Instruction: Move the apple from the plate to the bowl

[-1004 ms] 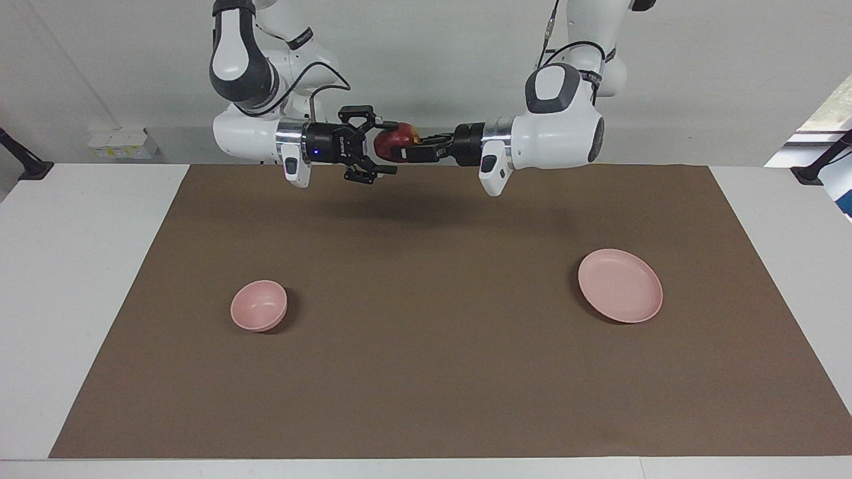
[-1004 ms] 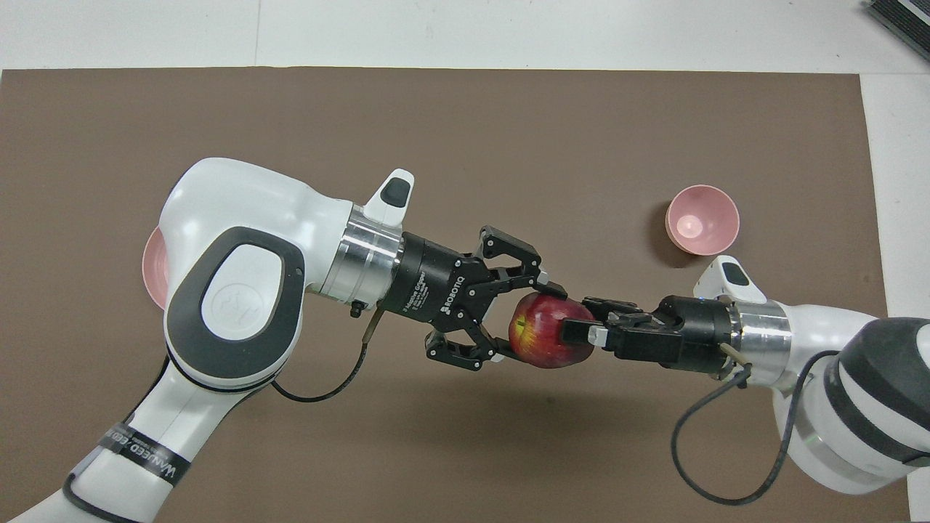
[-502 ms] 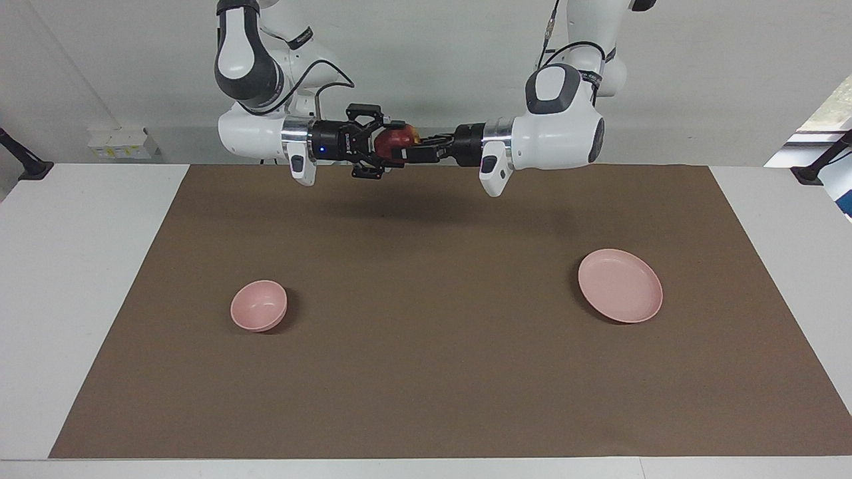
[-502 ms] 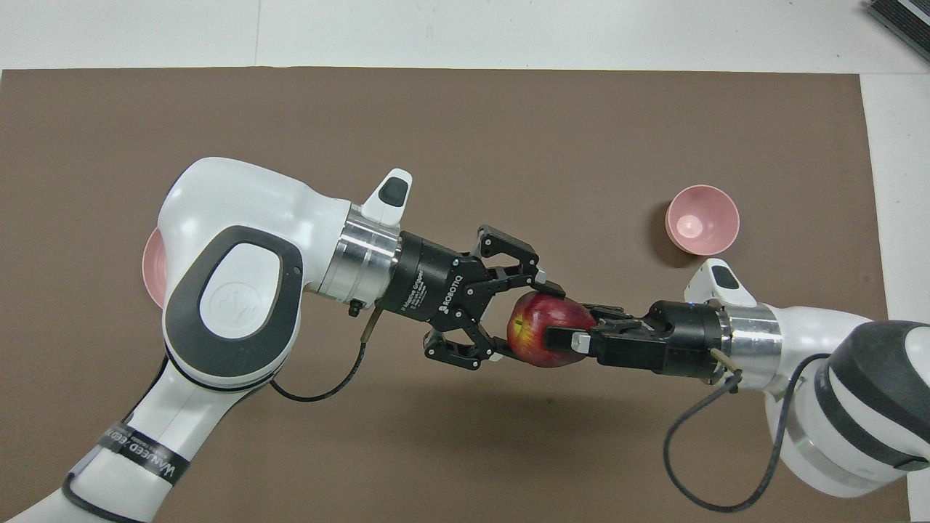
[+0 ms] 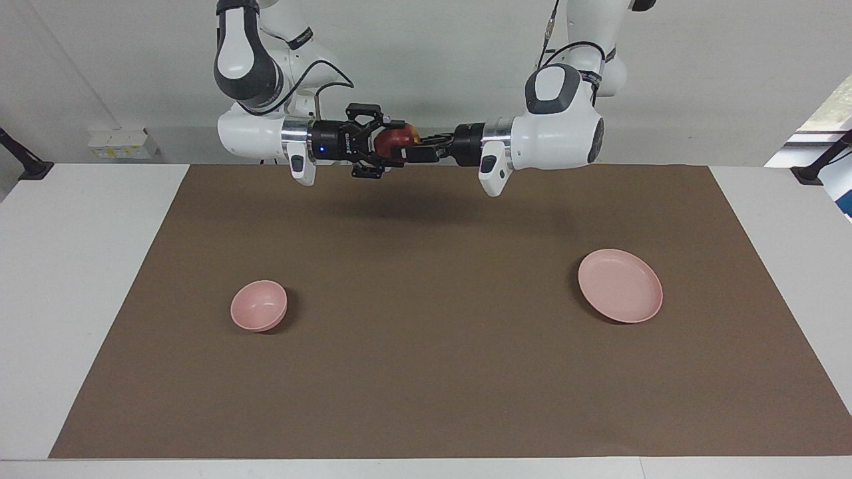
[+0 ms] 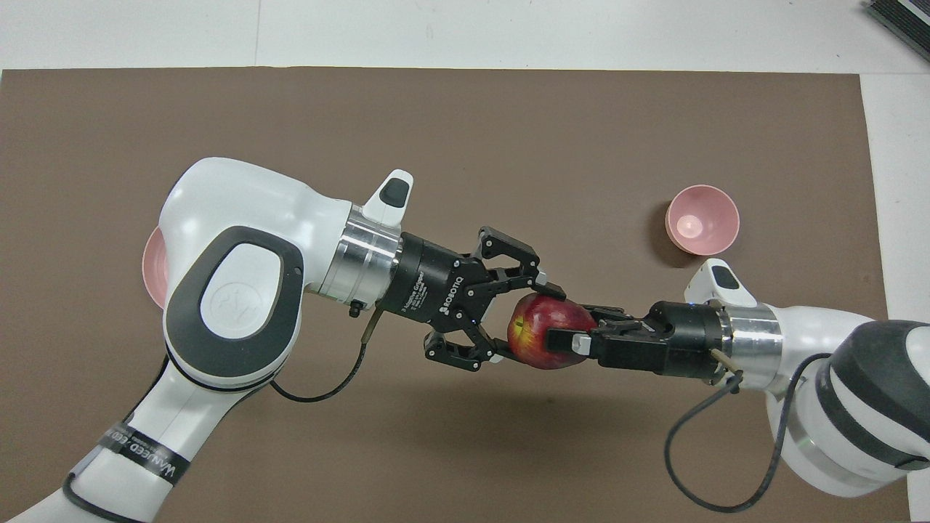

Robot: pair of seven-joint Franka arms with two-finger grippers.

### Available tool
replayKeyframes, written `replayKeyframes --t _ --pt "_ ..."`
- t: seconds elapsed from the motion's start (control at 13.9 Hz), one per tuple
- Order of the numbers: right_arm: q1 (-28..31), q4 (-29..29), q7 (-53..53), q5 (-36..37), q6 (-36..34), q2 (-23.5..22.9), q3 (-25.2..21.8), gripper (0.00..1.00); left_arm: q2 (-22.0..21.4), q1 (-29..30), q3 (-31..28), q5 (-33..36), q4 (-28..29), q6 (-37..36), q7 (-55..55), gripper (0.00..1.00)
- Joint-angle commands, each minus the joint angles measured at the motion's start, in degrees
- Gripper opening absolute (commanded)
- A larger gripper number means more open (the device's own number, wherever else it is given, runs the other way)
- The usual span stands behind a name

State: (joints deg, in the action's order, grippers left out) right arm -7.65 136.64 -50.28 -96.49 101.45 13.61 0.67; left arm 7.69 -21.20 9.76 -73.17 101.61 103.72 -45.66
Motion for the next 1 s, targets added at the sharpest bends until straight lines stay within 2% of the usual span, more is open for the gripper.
replayKeyframes --t 0.0,0.22,0.36,0.57,0.72,0.93 --pt "2.7 -1.5 -1.4 7.6 -2.6 -1.6 -0.1 0.27 -1.0 -0.2 -0.6 -0.4 0.3 -0.6 -1.7 1.0" --pt "4.3 -2.7 -1.6 13.8 -3.0 -2.6 -0.1 0.26 -1.0 0.2 -0.7 0.0 0.0 -0.2 -1.7 1.0" --pt "5.2 -5.3 -1.4 22.7 -2.9 -4.5 -0.1 0.26 -1.1 0.3 -0.8 2.5 -0.3 0.0 -1.6 1.0" --pt "5.2 -10.8 -0.4 39.9 -2.1 -8.5 -0.1 0.26 -1.0 0.3 -0.8 13.9 -1.3 3.8 -1.9 1.0" --pt "5.0 -11.9 2.3 47.9 -1.7 -9.2 -0.1 0.26 -0.9 0.5 -1.1 20.1 -1.2 4.6 -1.7 1.0" --pt "4.3 -12.7 11.0 61.1 1.5 -9.7 -0.1 0.26 -0.7 0.6 -1.1 36.1 -1.2 8.2 -1.3 1.0"
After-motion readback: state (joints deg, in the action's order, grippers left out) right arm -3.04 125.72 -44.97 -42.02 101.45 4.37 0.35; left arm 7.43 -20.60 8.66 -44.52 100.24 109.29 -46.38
